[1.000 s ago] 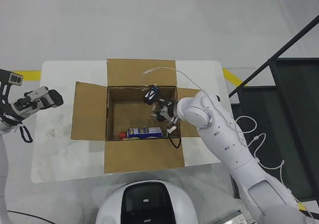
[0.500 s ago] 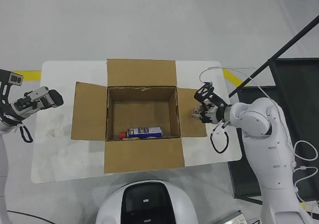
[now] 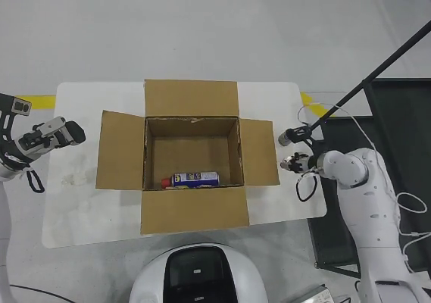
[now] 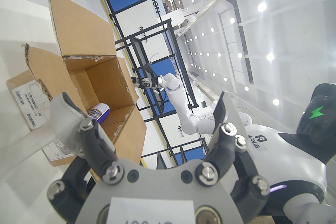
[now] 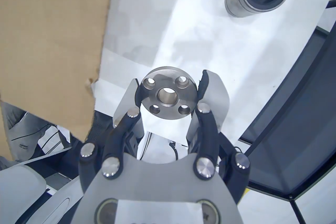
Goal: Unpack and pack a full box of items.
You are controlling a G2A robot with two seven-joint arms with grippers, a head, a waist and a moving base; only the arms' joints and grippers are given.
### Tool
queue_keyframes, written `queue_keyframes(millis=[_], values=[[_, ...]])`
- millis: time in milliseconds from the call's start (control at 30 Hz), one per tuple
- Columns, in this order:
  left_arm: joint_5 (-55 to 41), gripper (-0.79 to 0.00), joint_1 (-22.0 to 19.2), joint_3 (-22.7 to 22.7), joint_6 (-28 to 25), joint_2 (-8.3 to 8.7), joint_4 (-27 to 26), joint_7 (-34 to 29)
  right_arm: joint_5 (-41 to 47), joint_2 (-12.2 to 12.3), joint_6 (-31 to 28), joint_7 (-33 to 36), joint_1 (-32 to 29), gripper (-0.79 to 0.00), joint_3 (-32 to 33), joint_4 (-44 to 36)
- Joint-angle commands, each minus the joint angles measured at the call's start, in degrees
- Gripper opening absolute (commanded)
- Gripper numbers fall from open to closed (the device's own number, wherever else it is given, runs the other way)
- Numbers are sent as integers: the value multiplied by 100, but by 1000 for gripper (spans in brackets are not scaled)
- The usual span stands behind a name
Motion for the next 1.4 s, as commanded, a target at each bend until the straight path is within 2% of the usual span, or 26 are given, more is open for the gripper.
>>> queue_keyframes(millis=[0, 133, 167, 500, 733, 767, 800, 833, 867, 900, 933, 1200, 1300, 1367], values=[[0, 0, 0, 0, 0, 0, 0, 0, -96, 8, 23, -111, 87, -785, -70, 276], [0, 0, 0, 0, 0, 0, 0, 0, -409, 15, 206, -400, 320, -785, -275, 818], [0, 0, 0, 0, 0, 0, 0, 0, -773, 22, 382, -454, 413, -785, -388, 952], [0, 0, 0, 0, 0, 0, 0, 0, -914, 4, 503, -944, 903, -785, -781, 1875], [0, 0, 0, 0, 0, 0, 0, 0, -922, -18, 362, -1300, 1313, -785, -1037, 2603], [0, 0, 0, 0, 0, 0, 0, 0, -922, -20, 350, -1344, 1360, -705, -1064, 2690], [0, 0, 0, 0, 0, 0, 0, 0, -908, -22, 337, -1385, 1408, -680, -1085, 2786], [0, 0, 0, 0, 0, 0, 0, 0, -875, -25, 318, -1421, 1455, -585, -1101, 2889], [0, 0, 0, 0, 0, 0, 0, 0, -886, -25, 307, -1449, 1505, -453, -1126, 2977], [0, 0, 0, 0, 0, 0, 0, 0, -874, -27, 295, -1472, 1550, -172, -1148, 3065], [0, 0, 0, 0, 0, 0, 0, 0, -860, -28, 281, -1499, 1605, 0, -1174, 3168], [0, 0, 0, 0, 0, 0, 0, 0, -755, 24, 231, -1619, 1725, 0, -1126, 3365], [0, 0, 0, 0, 0, 0, 0, 0, -635, 111, 234, -1587, 1534, 0, -872, 2946], [0, 0, 0, 0, 0, 0, 0, 0, -528, 198, 186, -1489, 1218, 0, -597, 2282]])
